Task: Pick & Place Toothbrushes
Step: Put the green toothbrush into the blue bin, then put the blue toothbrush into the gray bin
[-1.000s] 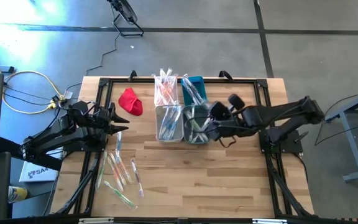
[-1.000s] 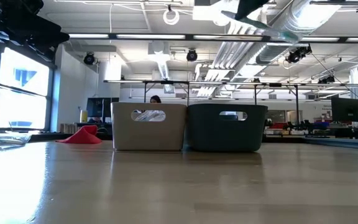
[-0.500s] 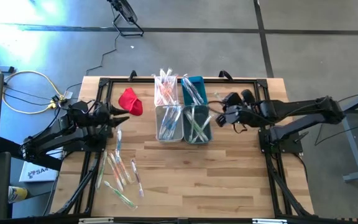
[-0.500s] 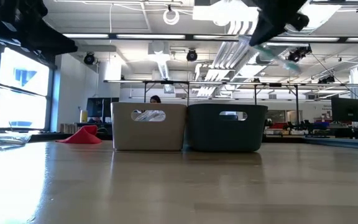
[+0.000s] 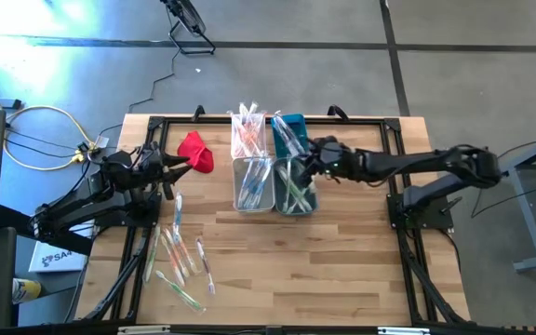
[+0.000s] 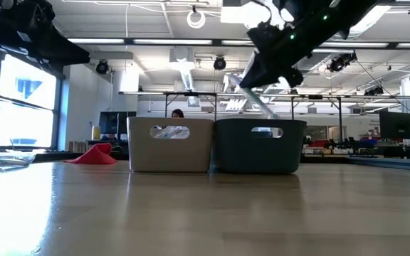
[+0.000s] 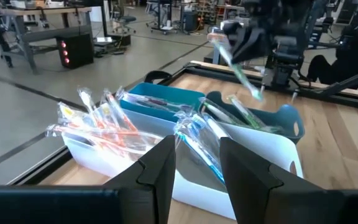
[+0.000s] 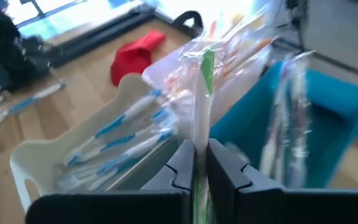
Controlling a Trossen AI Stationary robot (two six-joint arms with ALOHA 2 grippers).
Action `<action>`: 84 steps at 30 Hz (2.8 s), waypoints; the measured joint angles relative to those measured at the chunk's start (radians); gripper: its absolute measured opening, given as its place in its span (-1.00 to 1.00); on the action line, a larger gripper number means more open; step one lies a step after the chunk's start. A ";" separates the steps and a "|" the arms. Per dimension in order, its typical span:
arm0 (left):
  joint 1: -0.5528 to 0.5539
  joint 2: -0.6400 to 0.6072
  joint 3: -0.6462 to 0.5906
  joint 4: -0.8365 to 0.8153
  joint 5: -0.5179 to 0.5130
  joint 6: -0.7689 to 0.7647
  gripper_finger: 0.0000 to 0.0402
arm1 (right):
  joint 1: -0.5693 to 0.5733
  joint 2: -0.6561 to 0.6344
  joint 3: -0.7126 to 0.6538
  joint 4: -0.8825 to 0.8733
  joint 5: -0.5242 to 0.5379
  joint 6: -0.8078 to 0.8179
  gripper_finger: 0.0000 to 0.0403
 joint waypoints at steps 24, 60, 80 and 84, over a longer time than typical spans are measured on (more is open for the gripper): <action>0.000 0.000 0.000 0.008 -0.002 0.000 -0.38 | 0.002 0.210 0.002 0.053 -0.122 0.181 -0.93; 0.000 0.000 0.000 0.008 0.000 0.000 -0.38 | 0.007 0.153 0.002 -0.008 -0.102 0.115 0.00; 0.000 0.000 0.000 0.008 0.000 0.000 -0.38 | 0.013 0.087 0.002 0.086 -0.330 0.098 -0.36; 0.000 0.000 0.000 0.008 -0.001 0.000 -0.38 | 0.013 0.087 0.002 0.079 -0.327 0.098 -0.54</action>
